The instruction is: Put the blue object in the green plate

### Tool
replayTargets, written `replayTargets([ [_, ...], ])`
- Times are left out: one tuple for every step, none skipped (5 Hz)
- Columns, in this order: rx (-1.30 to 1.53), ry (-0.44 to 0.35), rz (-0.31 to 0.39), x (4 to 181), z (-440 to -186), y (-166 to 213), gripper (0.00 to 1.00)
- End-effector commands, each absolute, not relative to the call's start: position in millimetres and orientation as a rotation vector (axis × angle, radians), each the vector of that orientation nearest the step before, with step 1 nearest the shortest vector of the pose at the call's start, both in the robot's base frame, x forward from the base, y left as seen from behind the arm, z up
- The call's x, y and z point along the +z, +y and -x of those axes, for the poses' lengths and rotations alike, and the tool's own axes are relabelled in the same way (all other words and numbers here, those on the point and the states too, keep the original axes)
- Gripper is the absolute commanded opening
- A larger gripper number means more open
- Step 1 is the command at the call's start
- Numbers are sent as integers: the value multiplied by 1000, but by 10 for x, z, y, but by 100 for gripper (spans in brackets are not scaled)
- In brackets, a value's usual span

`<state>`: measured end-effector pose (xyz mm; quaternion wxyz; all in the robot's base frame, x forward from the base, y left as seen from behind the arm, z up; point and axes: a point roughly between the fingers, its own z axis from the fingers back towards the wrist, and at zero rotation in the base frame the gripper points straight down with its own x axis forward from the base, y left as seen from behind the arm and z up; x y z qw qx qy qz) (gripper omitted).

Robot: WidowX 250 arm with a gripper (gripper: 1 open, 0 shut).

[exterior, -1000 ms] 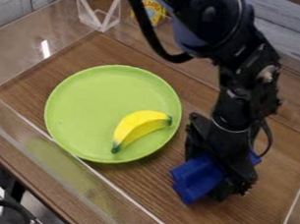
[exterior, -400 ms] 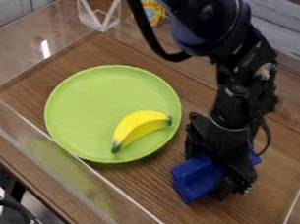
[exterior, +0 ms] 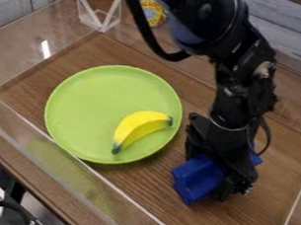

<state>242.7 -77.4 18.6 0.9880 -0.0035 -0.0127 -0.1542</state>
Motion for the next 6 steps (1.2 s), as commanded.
replayTargets([
  [-291,-27,13,222,-2424,-744,100],
  [-286,-17,18,226,-2405,-745,100],
  [-281,-8,23,226,-2387,-747,100],
  [-277,1,28,226,-2371,-749,100],
  [-272,10,33,227,-2354,-752,100],
  [-268,19,38,228,-2337,-756,100],
])
